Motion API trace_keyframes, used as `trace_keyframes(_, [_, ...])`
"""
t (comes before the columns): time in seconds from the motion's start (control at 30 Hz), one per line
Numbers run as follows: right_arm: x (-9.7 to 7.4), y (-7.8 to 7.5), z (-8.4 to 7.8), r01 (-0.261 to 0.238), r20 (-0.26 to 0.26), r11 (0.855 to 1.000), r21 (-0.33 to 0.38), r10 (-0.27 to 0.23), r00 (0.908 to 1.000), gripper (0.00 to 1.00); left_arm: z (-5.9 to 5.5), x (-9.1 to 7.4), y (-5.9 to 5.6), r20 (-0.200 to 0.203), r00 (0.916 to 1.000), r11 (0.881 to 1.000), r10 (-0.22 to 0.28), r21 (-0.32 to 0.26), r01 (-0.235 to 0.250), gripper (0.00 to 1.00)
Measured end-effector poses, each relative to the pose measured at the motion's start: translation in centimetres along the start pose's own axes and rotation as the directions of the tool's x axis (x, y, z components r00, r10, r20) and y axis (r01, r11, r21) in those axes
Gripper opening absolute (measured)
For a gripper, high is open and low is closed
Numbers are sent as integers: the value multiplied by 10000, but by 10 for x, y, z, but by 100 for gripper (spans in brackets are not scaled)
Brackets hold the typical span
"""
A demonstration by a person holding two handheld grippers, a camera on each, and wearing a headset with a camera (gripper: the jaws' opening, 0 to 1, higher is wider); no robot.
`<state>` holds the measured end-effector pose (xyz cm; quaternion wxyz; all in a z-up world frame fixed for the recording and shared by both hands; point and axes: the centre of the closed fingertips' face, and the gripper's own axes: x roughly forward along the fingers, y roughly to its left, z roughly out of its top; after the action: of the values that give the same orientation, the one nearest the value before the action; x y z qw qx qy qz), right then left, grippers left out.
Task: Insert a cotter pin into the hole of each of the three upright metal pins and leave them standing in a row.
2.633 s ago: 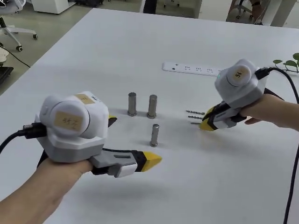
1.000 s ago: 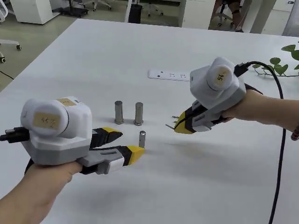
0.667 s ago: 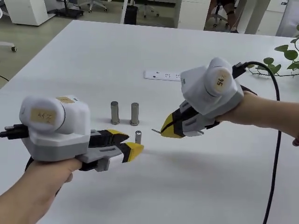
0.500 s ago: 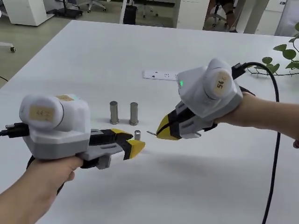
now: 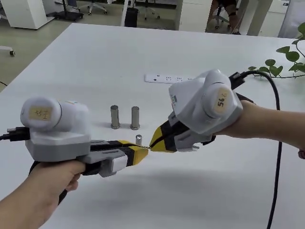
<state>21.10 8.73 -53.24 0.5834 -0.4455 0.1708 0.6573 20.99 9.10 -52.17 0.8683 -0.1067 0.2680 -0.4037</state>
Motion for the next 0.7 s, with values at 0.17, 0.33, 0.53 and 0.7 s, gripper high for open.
trace_keyframes(0.17, [0, 2, 1, -31, -89, 9996, -294, 29, 10000, 0, 0, 1, -1, 5, 10000, 9999, -51, -129, 51, 2])
trace_keyframes(0.33, [1, 5, 0, -72, -126, 9994, -346, 68, 9999, 0, -2, 1, 0, -95, 9999, 9999, -32, -161, 30, 0])
trace_keyframes(0.53, [2, 7, -1, -124, -192, 9992, -373, 117, 9997, 0, -4, 2, -2, -173, 9998, 9997, -91, -236, 87, 0])
trace_keyframes(0.7, [1, 7, -1, -27, -216, 9998, -201, 23, 9998, 0, -3, 3, -3, -168, 9998, 9996, -95, 266, 100, 0])
